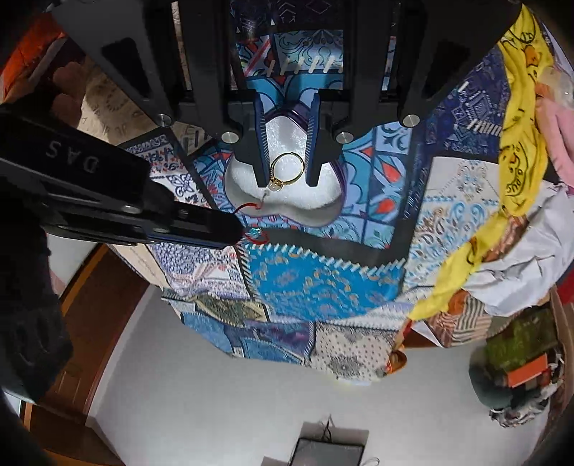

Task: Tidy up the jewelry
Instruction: 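Carry both pieces into the heart tin and open both tools to release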

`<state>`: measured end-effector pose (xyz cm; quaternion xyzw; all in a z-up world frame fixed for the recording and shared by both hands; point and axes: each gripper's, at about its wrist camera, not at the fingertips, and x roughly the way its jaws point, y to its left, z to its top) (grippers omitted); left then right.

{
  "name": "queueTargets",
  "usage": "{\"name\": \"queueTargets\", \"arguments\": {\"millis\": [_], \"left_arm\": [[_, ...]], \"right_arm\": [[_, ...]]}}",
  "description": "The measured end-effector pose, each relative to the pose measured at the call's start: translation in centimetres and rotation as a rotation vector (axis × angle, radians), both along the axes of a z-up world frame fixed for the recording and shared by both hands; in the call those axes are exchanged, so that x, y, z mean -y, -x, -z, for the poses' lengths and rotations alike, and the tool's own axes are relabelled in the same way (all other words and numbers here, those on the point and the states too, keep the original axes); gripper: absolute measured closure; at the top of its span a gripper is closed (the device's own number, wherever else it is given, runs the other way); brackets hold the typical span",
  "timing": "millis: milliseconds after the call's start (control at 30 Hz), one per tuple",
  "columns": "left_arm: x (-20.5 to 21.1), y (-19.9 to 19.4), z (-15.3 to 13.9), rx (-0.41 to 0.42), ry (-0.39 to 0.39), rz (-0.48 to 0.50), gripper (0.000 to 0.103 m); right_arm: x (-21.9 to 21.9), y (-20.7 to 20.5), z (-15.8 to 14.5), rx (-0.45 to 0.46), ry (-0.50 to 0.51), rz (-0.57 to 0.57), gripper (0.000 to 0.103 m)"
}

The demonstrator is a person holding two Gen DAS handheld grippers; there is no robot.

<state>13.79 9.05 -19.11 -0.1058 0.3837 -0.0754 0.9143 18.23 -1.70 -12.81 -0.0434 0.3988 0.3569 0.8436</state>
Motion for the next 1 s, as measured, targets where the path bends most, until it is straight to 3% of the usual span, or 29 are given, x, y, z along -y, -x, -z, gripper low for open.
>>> {"name": "queueTargets", "arguments": {"millis": [533, 633, 767, 1000], "left_arm": [[0.1, -1.2, 1.4, -0.06, -0.009, 0.006, 0.085], [0.2, -1.1, 1.1, -0.059, -0.018, 0.001, 0.085], [0.3, -0.7, 0.5, -0.053, -0.03, -0.002, 0.085], [0.7, 0.4, -1.5, -0.022, -0.055, -0.019, 0.084]], "right_arm": [[-0.5, -1.7, 2.6, -0.111, 0.038, -0.019, 0.096], [-0.5, -1.6, 2.5, -0.114, 0.047, -0.024, 0.095], [-0.2, -1.4, 2.2, -0.11, 0.048, -0.015, 0.084], [1.3, -0.6, 0.2, -0.048, 0.035, 0.02, 0.084]]}}
